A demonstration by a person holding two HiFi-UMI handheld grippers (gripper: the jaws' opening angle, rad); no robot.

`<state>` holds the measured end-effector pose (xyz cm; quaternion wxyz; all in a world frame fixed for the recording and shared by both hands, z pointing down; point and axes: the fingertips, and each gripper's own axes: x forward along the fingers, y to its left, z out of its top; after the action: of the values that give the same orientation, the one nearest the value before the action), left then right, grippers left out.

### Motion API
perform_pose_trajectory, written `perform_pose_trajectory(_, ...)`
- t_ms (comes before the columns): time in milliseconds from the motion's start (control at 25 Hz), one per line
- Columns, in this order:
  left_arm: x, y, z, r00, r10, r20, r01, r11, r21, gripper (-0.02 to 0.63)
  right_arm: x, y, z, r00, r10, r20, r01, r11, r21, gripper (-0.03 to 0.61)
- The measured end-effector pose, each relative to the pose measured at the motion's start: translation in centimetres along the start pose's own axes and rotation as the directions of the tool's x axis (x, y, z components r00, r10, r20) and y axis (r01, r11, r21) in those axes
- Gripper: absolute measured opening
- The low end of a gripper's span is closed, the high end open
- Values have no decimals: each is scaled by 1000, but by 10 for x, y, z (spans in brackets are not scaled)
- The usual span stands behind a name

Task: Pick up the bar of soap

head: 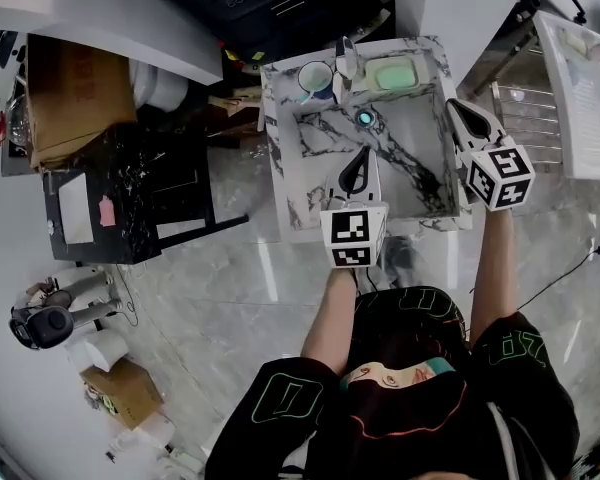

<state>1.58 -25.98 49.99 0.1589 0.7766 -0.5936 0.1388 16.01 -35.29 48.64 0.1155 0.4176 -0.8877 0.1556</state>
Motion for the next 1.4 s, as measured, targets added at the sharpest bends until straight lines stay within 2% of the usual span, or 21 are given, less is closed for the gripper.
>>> perform_pose_trajectory(160, 7, 7, -7, 1000, -16, -19, 15, 1000, -26, 9, 22, 9, -10, 996, 24, -85, -34, 992, -118, 6)
perform_pose_trajectory(280, 12, 11, -9, 999, -22, -23, 21, 999, -44, 9, 40, 16, -17, 986, 39, -162, -79, 965, -249, 7)
perform_pose_trajectory(400, 16, 15, -10, 999, -30, -27, 28, 998, -61, 8, 57, 22, -24, 970, 41, -238, -128, 924, -360, 21)
perform_pose_trajectory(520, 19, 20, -12, 999, -37, -27, 35, 997, -71, 8, 75, 27, -31, 952, 45, -302, -179, 884, -432, 35)
perform_pose_trajectory(760, 23, 32, -16, 999, -39, -24, 36, 994, -98, 8, 103, 28, -50, 894, 46, -445, -310, 781, -543, 48)
perform_pose_trajectory(1080, 26, 47, -24, 999, -39, -28, 34, 990, -136, 8, 132, 24, -65, 825, -3, -565, -425, 656, -624, 84)
perform_pose_trajectory(1200, 26, 52, -27, 999, -38, -31, 33, 989, -146, 8, 138, 25, -71, 785, 17, -620, -483, 643, -594, 105)
perform_pose_trajectory(1280, 26, 54, -27, 999, -36, -31, 31, 988, -152, 8, 142, 28, -75, 757, 30, -653, -517, 638, -570, 142)
perform_pose_trajectory(1400, 27, 58, -27, 999, -32, -29, 27, 989, -147, 8, 147, 27, -80, 732, 9, -681, -540, 618, -572, 150)
